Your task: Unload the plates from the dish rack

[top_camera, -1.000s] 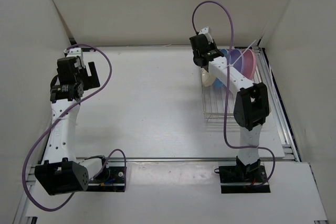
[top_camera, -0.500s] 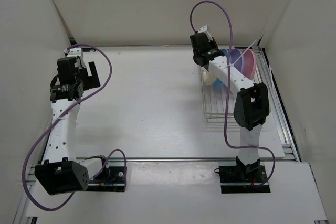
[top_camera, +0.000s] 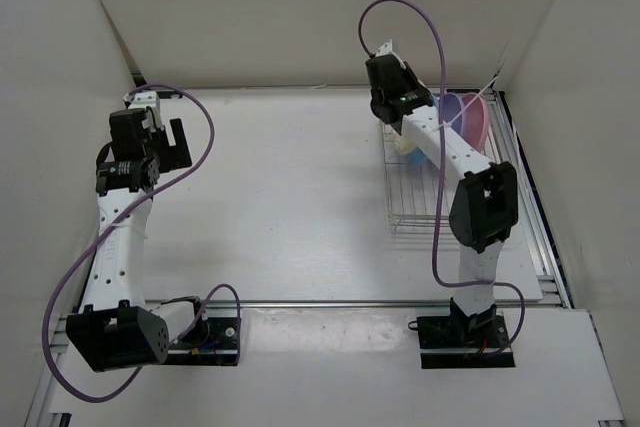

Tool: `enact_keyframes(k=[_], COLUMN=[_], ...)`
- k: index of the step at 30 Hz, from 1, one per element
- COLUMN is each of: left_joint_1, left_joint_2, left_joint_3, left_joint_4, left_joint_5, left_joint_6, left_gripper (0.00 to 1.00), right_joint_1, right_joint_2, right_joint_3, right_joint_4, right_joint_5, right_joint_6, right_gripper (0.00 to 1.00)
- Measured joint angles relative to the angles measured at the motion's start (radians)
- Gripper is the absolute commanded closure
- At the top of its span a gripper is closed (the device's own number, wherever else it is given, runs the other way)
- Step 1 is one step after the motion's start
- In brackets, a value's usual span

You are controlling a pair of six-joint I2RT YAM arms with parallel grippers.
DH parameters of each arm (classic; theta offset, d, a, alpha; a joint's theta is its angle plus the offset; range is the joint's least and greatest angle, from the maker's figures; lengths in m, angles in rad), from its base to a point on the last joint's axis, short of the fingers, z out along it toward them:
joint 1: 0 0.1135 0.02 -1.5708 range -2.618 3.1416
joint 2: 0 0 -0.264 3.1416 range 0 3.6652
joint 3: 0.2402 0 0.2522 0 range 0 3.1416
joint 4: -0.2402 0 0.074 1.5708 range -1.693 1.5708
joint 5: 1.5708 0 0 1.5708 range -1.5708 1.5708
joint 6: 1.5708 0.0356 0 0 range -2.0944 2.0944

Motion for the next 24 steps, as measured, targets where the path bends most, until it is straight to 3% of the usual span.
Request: enact_keyframes(k=[17,24], left_joint_1=[0.0,0.004], left_joint_2=[0.001,0.029], left_joint_3=[0.006,0.076], left_joint_4=[-0.014,-0.006], left_joint_5=[0.022,0.255], left_joint_6=[0.002,0.036], left_gripper=[0.0,0.0], right_joint_1=[-0.001,0.008], right_joint_2=[-0.156,-0.406], right_joint_3=[-0.005,0.057], right_joint_4=[0.097,-0.119], right_joint_5=[0.037,-0.246], right_joint_6=[-0.127,0.044], right_gripper=[1.0,1.0])
